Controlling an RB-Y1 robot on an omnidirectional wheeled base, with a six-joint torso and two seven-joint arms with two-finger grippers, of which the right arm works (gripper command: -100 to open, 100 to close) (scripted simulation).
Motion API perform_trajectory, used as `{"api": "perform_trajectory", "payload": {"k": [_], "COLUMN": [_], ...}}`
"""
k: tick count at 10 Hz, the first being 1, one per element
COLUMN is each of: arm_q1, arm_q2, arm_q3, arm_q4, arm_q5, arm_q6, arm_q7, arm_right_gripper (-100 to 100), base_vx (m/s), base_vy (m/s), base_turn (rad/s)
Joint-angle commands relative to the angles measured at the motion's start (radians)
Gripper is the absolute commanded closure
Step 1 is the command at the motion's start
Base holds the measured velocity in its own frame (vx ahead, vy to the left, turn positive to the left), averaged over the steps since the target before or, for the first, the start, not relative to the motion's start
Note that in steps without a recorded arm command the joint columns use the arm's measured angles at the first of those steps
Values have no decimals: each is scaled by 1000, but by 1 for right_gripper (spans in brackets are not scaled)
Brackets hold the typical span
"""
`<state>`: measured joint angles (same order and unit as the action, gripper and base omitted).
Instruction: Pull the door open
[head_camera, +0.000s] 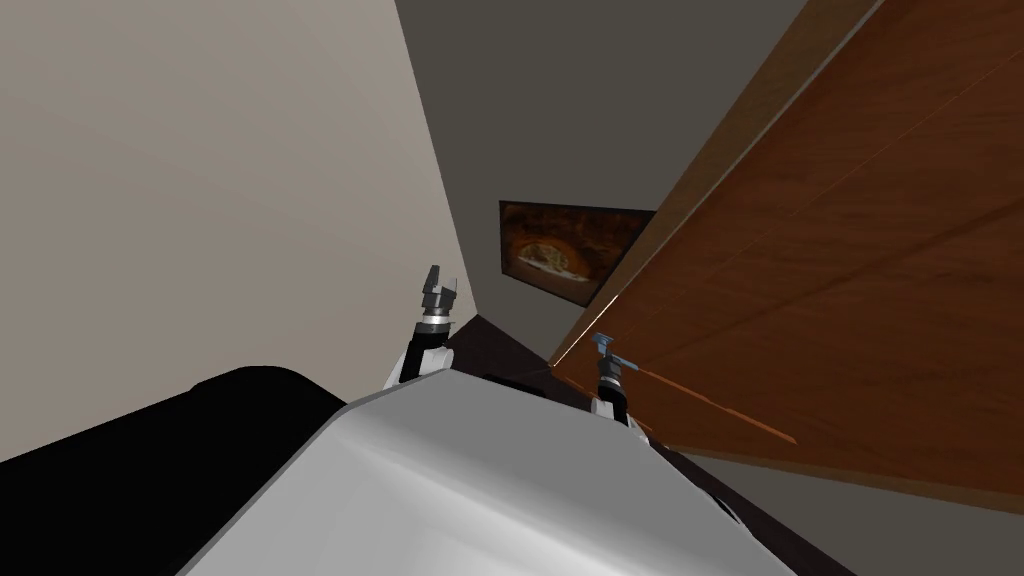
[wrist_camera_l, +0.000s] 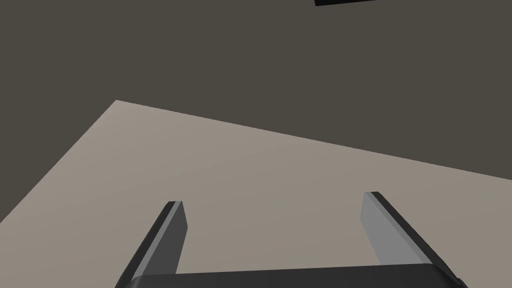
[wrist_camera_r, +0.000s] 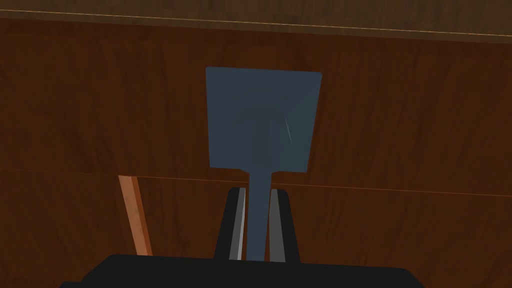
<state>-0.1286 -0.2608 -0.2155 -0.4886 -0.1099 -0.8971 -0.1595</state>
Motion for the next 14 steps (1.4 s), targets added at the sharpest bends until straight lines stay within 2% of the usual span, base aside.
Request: {"api": "perform_trajectory", "payload": {"k": [1, 5, 6, 7, 14], "arm_q1": [19, 39, 41, 38, 81], "arm_q2": [-9, -44, -48, -41, -89], "arm_q3": [17, 65, 70, 68, 143], "arm_q4": [-18, -18, -18, -17, -32], "arm_q5": [11, 41, 44, 43, 94], "arm_q6": [2, -19, -21, -18, -75], "arm_q7": [-23, -87, -93, -87, -176], "arm_right_gripper": [100, 100, 100, 100, 100], "base_vx": [-207, -237, -215, -88, -223], "base_vy": [-30, -60, -53, -9, -42], "base_turn": [129, 157, 99, 29, 96]}}
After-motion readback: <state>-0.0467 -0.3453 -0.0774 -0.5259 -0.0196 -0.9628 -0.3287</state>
